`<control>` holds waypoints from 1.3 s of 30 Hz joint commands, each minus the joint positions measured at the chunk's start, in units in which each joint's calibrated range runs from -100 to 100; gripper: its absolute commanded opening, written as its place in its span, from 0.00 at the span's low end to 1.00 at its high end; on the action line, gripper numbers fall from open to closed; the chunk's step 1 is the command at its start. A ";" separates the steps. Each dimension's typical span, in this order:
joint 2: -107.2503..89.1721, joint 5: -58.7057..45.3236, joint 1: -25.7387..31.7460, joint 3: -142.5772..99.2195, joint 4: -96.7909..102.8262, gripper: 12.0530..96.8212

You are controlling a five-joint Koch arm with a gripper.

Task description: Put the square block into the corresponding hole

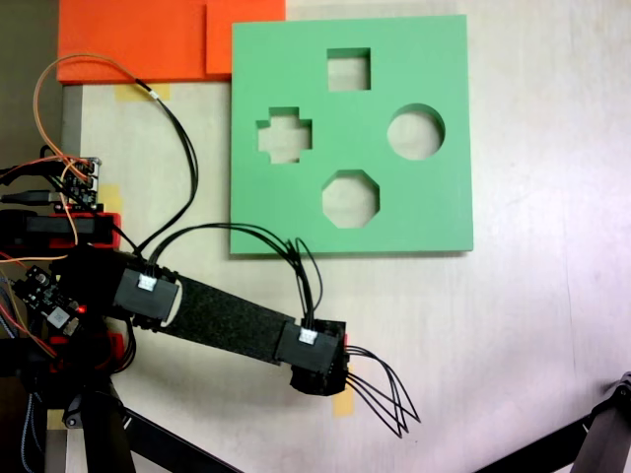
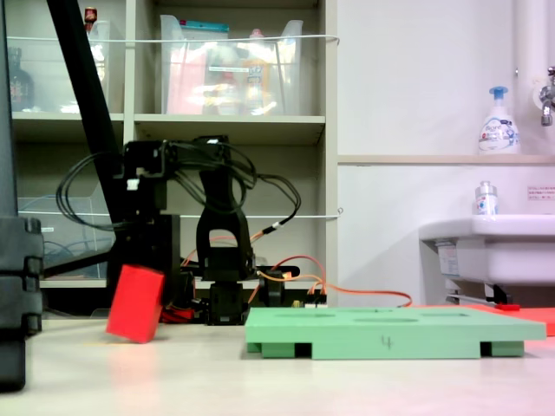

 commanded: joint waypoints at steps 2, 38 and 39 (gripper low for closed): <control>-10.52 1.90 2.00 1.81 -7.64 0.22; 27.33 32.97 34.58 51.27 -7.64 0.23; 27.61 33.02 34.68 51.27 -6.96 0.23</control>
